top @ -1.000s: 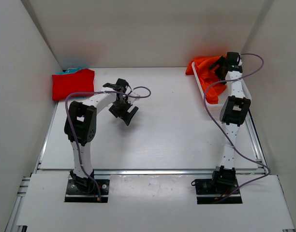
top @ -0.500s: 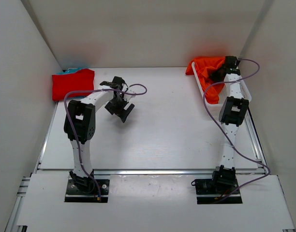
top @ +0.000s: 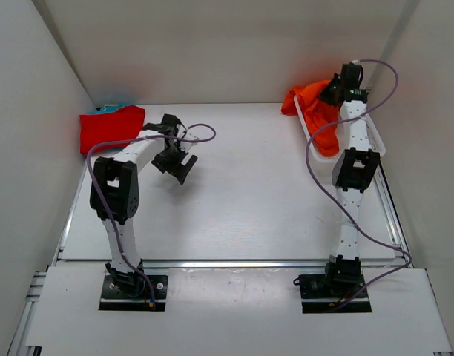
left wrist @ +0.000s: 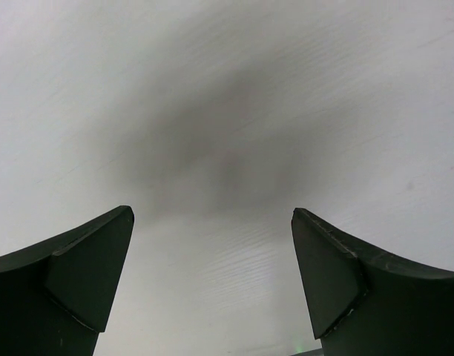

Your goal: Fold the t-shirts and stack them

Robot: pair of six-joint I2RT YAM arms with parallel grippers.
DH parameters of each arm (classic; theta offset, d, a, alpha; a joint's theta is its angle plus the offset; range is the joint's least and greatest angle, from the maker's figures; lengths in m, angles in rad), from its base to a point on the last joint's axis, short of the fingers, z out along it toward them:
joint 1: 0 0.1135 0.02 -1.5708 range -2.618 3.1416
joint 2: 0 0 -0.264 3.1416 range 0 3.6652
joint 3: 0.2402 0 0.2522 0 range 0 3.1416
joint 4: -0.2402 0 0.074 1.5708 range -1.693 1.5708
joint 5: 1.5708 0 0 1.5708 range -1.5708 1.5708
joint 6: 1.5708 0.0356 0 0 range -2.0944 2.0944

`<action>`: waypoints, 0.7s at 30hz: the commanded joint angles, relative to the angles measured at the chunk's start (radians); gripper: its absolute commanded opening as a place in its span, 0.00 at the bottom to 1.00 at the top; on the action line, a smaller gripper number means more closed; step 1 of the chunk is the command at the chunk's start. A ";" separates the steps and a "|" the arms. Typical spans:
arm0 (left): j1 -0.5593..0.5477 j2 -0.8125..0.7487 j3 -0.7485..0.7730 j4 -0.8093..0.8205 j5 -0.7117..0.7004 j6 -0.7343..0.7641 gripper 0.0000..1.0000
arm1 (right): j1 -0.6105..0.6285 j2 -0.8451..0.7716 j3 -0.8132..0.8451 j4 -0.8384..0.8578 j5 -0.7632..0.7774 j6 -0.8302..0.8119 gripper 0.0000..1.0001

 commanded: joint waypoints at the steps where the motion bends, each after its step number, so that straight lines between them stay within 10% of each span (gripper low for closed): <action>1: 0.091 -0.130 0.028 0.024 0.044 -0.033 0.99 | 0.077 -0.306 0.067 0.113 0.078 -0.196 0.00; 14: 0.267 -0.262 0.046 0.066 0.237 -0.133 0.98 | 0.352 -0.746 0.054 0.162 0.131 -0.413 0.00; 21: 0.264 -0.273 0.075 0.072 0.269 -0.157 0.98 | 0.566 -0.880 -0.348 0.017 0.103 -0.384 0.03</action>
